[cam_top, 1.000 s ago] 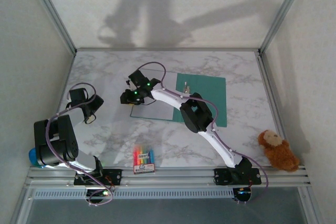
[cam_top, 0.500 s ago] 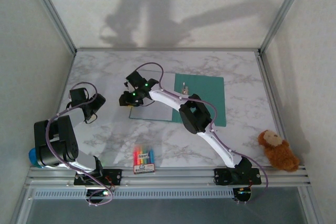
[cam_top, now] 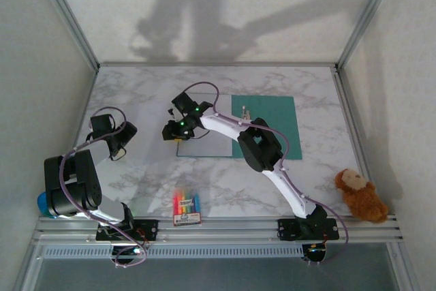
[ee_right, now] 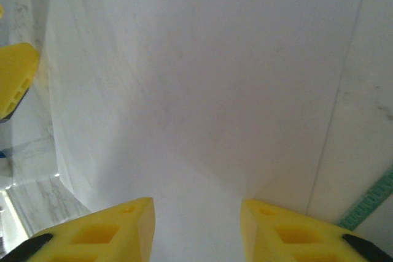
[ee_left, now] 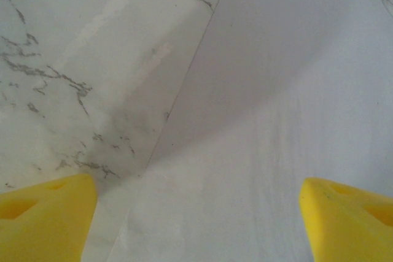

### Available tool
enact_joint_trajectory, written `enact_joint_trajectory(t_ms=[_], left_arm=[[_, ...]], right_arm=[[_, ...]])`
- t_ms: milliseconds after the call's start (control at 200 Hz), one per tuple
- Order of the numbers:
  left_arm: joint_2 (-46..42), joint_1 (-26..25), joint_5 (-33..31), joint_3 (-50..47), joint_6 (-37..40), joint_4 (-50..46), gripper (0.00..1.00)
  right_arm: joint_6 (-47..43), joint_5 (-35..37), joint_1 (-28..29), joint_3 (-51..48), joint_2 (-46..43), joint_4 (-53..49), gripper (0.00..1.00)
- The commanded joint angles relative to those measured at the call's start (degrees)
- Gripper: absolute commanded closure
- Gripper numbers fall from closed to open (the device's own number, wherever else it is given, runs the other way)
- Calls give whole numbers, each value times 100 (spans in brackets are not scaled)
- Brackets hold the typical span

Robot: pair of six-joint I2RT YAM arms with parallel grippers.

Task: Put the files into the folder

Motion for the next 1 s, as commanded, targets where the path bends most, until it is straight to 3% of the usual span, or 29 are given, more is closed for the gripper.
enact_joint_trajectory(t_ms=[0,170,716,996], left_arm=[[47,-14,5,-24,-4,29,14],[4,-21,29,-3,-5,-7,15],[-6,-15,94,-48,11,20,16],[22,-31,255,-74,-4,99,15]], right_arm=[[73,-452,-40,1,-337,100,58],[229,-481,-15,290,-267,103,58],[612,806,63,1410,647,-493,61],[792,746,147,1627,962,-514,62]])
